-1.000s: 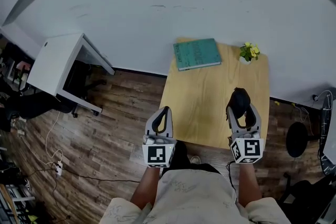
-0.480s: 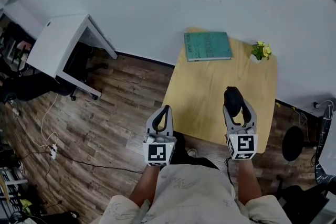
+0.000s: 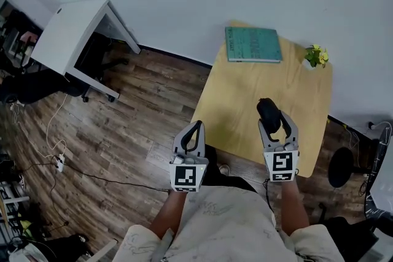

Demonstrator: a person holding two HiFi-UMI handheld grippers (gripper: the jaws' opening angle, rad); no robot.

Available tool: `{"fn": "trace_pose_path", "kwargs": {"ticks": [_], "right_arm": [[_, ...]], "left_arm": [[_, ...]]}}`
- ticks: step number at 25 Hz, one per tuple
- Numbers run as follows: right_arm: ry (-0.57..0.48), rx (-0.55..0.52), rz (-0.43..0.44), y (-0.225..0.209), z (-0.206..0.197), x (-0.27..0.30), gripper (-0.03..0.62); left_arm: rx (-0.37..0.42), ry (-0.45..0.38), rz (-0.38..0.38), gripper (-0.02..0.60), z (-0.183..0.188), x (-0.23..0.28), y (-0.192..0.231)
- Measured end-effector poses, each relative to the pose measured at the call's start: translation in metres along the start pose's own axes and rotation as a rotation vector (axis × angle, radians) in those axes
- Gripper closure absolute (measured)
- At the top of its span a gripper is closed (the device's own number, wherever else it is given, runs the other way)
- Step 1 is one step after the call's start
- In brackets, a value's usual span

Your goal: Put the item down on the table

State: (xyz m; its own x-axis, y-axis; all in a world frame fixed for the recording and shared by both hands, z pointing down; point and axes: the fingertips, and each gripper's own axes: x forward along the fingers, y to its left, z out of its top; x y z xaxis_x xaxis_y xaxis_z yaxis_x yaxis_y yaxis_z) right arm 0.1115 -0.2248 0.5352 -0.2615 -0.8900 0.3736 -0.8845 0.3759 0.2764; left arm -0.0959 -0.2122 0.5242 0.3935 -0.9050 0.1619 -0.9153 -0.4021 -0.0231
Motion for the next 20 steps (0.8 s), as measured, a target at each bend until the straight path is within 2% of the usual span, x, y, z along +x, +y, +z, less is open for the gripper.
{"fn": "trace_pose_path", "kwargs": {"ticks": [9, 20], "right_arm": [[0.147, -0.169, 0.073, 0.019, -0.022, 0.018, 0.319], [0.326, -0.277, 0.129, 0.031, -0.070, 0.040, 0.319]], "left_arm": [[-0.021, 0.017, -0.025, 0.574, -0.010, 0.010, -0.003], [-0.048, 0.036, -0.040, 0.574, -0.017, 0.014, -0.006]]}}
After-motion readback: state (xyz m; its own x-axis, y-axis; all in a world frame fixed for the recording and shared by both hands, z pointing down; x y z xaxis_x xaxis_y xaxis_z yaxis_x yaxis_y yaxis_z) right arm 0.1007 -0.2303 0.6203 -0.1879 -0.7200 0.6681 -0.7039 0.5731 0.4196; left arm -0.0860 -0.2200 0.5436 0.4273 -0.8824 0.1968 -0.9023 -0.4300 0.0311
